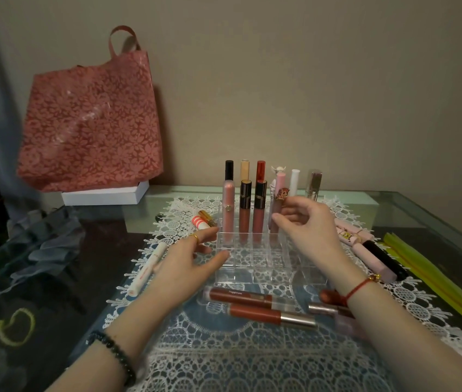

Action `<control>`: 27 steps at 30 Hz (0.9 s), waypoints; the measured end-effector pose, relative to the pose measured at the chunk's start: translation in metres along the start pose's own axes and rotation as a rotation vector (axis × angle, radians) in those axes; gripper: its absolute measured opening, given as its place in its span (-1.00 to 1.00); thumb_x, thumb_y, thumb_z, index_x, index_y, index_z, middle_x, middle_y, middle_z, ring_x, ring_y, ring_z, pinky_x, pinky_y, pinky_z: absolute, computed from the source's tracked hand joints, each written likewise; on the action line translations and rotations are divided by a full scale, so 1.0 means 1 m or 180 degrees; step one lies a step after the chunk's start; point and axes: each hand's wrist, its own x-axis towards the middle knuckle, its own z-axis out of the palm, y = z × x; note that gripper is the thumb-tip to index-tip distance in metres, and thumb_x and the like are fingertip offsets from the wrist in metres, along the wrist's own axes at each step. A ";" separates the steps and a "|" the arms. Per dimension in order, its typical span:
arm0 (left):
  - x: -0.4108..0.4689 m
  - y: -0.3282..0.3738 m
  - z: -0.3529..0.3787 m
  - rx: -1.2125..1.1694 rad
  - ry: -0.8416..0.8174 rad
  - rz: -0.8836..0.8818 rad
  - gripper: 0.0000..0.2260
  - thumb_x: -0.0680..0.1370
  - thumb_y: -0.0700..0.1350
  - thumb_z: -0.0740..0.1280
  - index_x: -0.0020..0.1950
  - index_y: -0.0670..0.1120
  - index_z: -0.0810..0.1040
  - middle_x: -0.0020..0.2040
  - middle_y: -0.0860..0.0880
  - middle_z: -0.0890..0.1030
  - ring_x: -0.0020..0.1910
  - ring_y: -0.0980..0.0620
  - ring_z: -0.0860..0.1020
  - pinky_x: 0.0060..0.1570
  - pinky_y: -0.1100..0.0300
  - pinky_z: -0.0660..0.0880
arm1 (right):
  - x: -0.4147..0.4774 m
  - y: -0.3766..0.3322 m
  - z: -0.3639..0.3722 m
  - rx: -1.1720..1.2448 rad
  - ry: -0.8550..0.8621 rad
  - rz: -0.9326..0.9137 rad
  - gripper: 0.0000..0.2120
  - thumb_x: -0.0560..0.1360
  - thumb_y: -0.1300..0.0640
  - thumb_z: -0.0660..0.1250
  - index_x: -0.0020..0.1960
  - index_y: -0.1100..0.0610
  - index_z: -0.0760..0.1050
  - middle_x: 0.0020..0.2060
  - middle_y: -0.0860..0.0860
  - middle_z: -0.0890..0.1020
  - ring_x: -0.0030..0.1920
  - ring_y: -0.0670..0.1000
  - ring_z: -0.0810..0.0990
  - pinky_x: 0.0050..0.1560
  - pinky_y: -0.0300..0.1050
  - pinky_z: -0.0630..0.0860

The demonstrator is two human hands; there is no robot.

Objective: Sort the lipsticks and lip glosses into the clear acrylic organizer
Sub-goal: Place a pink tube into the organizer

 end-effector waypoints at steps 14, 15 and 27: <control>-0.002 0.001 0.000 0.0018 -0.0039 -0.0002 -0.52 0.41 0.07 0.35 0.30 0.08 0.34 0.04 0.22 0.50 -0.04 0.30 0.49 -0.13 0.43 0.39 | -0.001 0.001 0.001 -0.0007 -0.0003 -0.0014 -0.62 0.36 0.26 0.40 0.16 0.14 0.46 -0.20 -0.09 0.57 -0.20 -0.18 0.55 -0.27 -0.45 0.50; -0.002 0.001 0.000 0.0016 -0.0036 0.0001 -0.52 0.41 0.08 0.35 0.30 0.08 0.34 0.05 0.22 0.50 -0.03 0.29 0.49 -0.09 0.40 0.41 | -0.001 0.001 0.001 0.0006 0.0004 -0.0008 -0.62 0.36 0.26 0.40 0.16 0.14 0.46 -0.21 -0.09 0.56 -0.21 -0.19 0.55 -0.27 -0.46 0.49; -0.002 0.003 -0.001 0.0050 0.0041 0.0049 -0.59 0.44 0.09 0.29 0.27 0.12 0.33 0.00 0.22 0.50 -0.12 0.35 0.49 -0.23 0.50 0.43 | -0.005 -0.004 -0.008 0.0118 0.0229 -0.0130 -0.70 0.39 0.26 0.37 0.10 0.07 0.47 -0.18 -0.06 0.56 -0.19 -0.16 0.54 -0.24 -0.45 0.48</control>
